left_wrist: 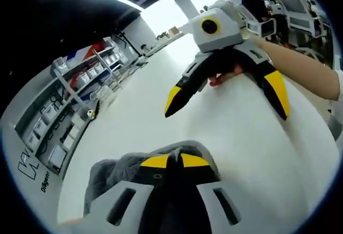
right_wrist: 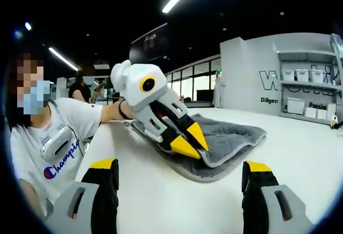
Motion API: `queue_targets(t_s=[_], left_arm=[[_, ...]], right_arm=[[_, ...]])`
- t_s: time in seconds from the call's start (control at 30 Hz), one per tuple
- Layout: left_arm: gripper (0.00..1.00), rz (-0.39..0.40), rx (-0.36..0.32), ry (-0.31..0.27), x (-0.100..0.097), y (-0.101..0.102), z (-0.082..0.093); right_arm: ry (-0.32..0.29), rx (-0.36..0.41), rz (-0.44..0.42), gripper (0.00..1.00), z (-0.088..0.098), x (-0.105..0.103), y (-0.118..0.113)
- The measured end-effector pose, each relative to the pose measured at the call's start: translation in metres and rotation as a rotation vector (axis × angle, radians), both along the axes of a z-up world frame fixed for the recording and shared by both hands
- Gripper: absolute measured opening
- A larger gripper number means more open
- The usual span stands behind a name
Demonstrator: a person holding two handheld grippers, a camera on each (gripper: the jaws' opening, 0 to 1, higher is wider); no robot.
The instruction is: Open the folded towel by lifting each exposed corner and separating the folded layers until the towel lies flat within the target outline without major curled edges
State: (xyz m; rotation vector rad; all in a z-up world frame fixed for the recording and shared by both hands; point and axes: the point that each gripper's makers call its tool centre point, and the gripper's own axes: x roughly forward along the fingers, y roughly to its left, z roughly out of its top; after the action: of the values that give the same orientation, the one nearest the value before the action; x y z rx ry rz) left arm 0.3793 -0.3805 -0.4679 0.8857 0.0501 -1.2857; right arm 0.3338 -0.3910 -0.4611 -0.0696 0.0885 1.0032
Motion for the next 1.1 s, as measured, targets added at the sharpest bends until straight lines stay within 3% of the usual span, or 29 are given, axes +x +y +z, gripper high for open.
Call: queue_targets(t_s=[0.7, 0.83, 1.1], left_arm=[[0.05, 0.090, -0.067, -0.039, 0.027, 0.042, 0.033], [0.05, 0.121, -0.072, -0.053, 0.041, 0.057, 0.039], [0.04, 0.181, -0.092, -0.062, 0.051, 0.088, 0.047]], right_arm=[[-0.001, -0.013, -0.004, 0.97, -0.003, 0.000, -0.001], [0.001, -0.014, -0.007, 0.97, -0.003, 0.001, -0.003], [0.003, -0.014, -0.013, 0.98, -0.002, 0.003, -0.009]])
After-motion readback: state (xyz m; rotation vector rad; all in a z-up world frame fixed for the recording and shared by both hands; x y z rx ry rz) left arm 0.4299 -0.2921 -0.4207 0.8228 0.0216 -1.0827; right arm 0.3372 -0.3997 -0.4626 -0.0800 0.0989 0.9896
